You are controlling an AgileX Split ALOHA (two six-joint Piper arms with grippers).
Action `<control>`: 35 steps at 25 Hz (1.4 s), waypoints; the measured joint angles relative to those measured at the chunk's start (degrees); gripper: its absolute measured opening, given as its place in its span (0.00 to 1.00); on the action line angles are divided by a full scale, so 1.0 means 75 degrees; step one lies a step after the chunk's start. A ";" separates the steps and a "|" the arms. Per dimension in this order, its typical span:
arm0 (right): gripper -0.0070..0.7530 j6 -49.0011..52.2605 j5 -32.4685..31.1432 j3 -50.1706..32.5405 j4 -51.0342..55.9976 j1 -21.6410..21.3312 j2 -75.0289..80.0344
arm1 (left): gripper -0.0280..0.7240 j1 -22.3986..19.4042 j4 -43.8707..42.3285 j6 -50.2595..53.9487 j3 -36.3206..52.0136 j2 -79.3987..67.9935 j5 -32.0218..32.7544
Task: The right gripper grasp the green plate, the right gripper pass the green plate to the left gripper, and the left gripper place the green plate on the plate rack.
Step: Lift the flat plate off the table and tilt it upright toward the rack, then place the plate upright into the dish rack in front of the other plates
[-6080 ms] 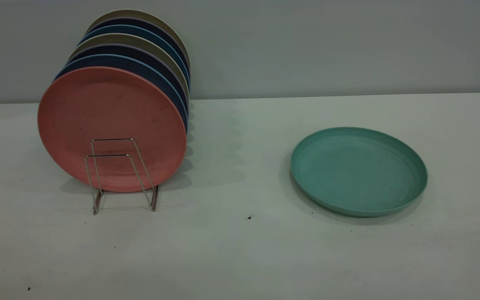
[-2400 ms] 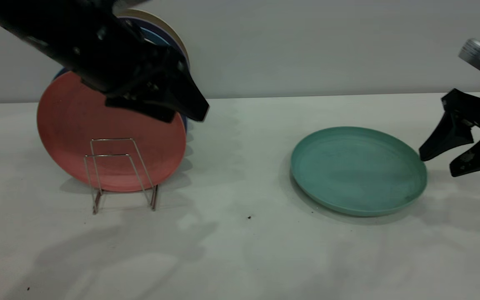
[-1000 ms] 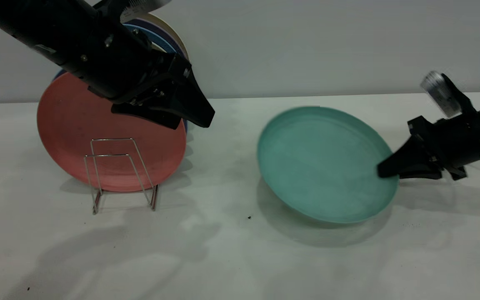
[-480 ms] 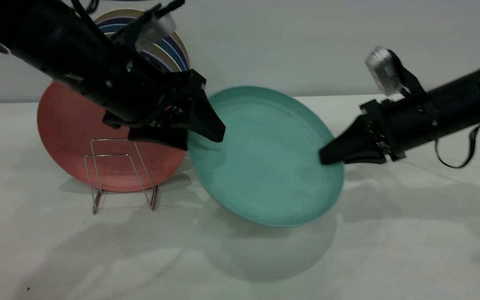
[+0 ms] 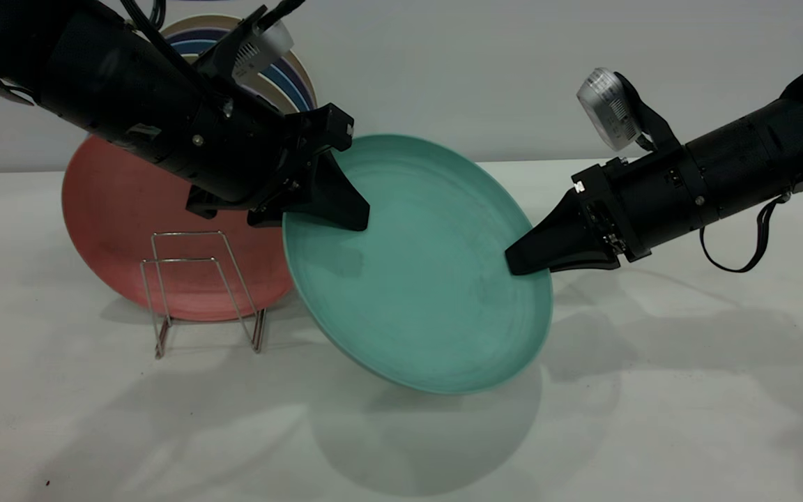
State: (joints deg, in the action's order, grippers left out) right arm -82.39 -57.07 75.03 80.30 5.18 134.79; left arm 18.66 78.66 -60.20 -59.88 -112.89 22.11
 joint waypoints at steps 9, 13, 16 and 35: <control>0.47 0.0301 -0.0033 -0.0007 0.0047 -0.0194 -0.0810 | 0.20 -0.0066 -0.0684 -0.0561 0.0000 0.0348 0.0068; 0.77 0.0611 -0.0175 -0.0007 0.0073 -0.0637 -0.2164 | 0.20 -0.0417 -0.1487 -0.0885 0.0000 0.0881 0.0194; 0.84 0.1085 -0.0620 -0.0007 -0.0229 -0.0994 -0.3269 | 0.20 -0.0829 -0.2312 -0.1521 0.0000 0.1365 0.0547; 0.61 0.5983 -0.1633 -0.2948 -0.5842 -0.0906 -0.9147 | 0.20 -0.2764 -0.4087 -0.8032 -0.1009 0.2899 0.1930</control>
State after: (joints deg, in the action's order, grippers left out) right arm -37.52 -69.32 52.93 36.48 -1.61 66.19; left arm -2.07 48.01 -120.43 -67.45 -91.14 36.58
